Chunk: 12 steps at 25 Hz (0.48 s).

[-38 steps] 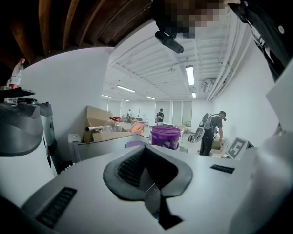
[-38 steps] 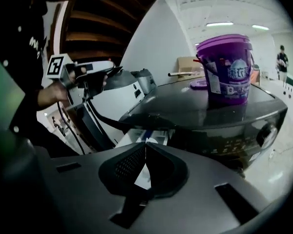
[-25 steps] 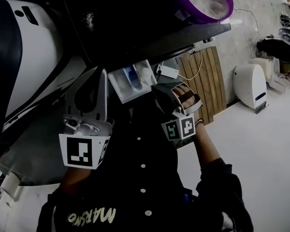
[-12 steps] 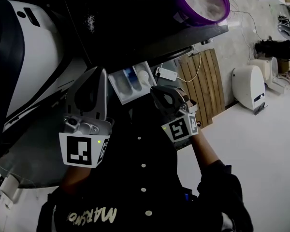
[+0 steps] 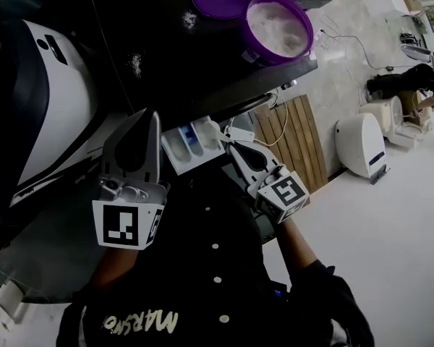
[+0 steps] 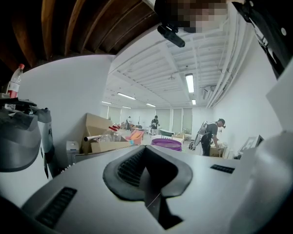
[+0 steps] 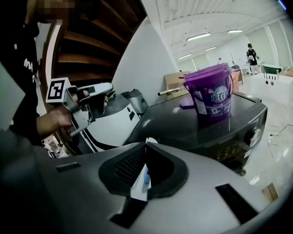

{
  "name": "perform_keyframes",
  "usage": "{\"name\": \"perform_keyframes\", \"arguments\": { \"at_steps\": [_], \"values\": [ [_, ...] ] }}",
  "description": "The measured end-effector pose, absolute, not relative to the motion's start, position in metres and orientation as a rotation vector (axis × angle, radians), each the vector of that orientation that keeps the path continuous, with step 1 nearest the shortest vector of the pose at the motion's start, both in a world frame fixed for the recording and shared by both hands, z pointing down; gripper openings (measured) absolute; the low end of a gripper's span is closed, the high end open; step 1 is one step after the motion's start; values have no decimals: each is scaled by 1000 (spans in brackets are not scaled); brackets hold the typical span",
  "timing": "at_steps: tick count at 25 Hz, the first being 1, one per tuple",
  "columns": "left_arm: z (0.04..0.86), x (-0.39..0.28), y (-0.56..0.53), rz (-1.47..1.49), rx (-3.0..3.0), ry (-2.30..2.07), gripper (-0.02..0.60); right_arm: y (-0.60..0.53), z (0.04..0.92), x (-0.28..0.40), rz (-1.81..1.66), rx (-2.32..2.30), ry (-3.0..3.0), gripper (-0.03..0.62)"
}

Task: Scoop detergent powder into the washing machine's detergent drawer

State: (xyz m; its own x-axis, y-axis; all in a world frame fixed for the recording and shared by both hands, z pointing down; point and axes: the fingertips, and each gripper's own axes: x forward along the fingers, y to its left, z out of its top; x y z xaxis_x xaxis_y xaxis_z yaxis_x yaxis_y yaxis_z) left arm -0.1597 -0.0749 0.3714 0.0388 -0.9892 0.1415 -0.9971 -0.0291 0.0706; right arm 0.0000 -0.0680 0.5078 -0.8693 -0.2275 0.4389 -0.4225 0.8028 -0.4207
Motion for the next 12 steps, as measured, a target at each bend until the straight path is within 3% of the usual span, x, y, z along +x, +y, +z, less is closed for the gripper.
{"name": "perform_keyframes", "arguments": {
  "at_steps": [12],
  "values": [
    [328,-149,-101,7,2261,-2078,14,-176,365,1,598,727,-2907,29]
  ]
}}
